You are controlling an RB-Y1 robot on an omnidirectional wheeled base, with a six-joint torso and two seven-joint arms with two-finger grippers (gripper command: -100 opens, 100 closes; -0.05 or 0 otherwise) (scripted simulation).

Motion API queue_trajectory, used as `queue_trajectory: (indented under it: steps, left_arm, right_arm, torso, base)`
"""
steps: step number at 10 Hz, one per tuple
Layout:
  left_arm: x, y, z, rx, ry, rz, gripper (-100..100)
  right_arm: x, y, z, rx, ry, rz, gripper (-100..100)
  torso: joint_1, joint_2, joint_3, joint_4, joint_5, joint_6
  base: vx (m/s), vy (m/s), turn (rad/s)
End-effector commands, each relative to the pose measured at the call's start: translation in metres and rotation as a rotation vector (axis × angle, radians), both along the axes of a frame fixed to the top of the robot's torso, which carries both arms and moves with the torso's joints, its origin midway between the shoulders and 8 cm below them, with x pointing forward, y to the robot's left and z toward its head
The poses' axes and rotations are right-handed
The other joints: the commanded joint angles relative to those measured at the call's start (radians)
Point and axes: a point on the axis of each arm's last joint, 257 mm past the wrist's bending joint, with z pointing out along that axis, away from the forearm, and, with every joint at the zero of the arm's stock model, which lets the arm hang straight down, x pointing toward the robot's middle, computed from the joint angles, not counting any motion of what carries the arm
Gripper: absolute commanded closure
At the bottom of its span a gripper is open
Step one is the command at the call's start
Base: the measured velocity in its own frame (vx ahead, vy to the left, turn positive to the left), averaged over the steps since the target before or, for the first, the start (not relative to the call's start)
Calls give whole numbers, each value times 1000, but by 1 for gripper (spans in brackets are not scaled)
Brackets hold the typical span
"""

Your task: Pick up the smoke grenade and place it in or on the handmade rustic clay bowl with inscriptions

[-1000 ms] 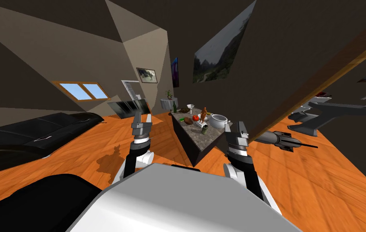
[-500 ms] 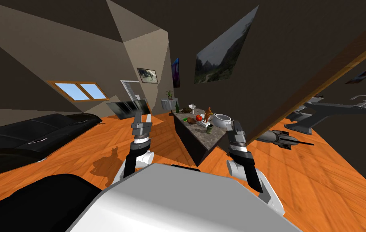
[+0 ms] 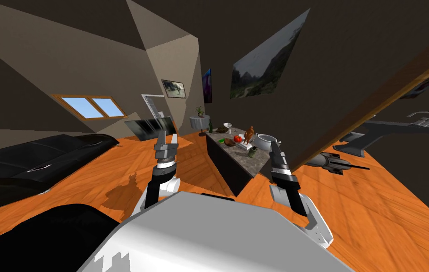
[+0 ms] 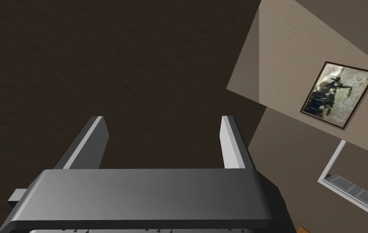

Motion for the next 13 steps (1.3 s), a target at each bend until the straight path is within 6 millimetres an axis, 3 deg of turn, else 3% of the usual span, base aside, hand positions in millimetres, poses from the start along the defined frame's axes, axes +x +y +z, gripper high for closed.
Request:
queue_trajectory:
  steps: [1, 3, 6, 7, 8, 10, 11, 12, 13]
  left_arm:
    - [0, 0, 0, 0, 0, 0, 0]
    - [0, 0, 0, 0, 0, 0, 0]
    - [0, 0, 0, 0, 0, 0, 0]
    - [0, 0, 0, 0, 0, 0, 0]
    - [0, 0, 0, 0, 0, 0, 0]
    - [0, 0, 0, 0, 0, 0, 0]
    - [0, 0, 0, 0, 0, 0, 0]
    - [0, 0, 0, 0, 0, 0, 0]
    - [0, 0, 0, 0, 0, 0, 0]
  right_arm:
    - [1, -9, -2, -42, 11, -40, -100]
    - [9, -39, -11, -147, 47, -150, -100]
    - [13, -57, -18, -218, 74, -224, -100]
    - [16, -75, -23, -273, 98, -287, -100]
    - [16, -75, -23, -277, 98, -290, -100]
    - [19, -111, -34, -370, 150, -407, -100]
    - [18, -113, -33, -390, 151, -424, -100]
    - [18, -133, -39, -433, 179, -486, -100]
    - [18, -133, -39, -442, 180, -492, -100]
  torso:
    - [0, 0, 0, 0, 0, 0]
    - [-3, -1, -1, 0, 0, 0]
    - [-2, -2, -1, 0, 0, 0]
    - [-4, -1, -1, 0, -1, 0]
    - [-4, -1, -1, 0, -1, 0]
    - [-5, 0, 0, 0, -1, 0]
    - [1, -3, -2, -1, 0, 0]
    - [-2, -3, -2, -1, 0, 0]
    - [-5, -2, -1, 0, -1, 0]
  base:
    - [33, 138, -20]
    - [39, 156, -32]
    - [42, 133, -25]
    - [37, 128, -24]
    - [31, 105, -25]
    - [52, 171, -40]
    - [67, 154, -29]
    - [41, 97, -15]
    - [22, 67, -13]
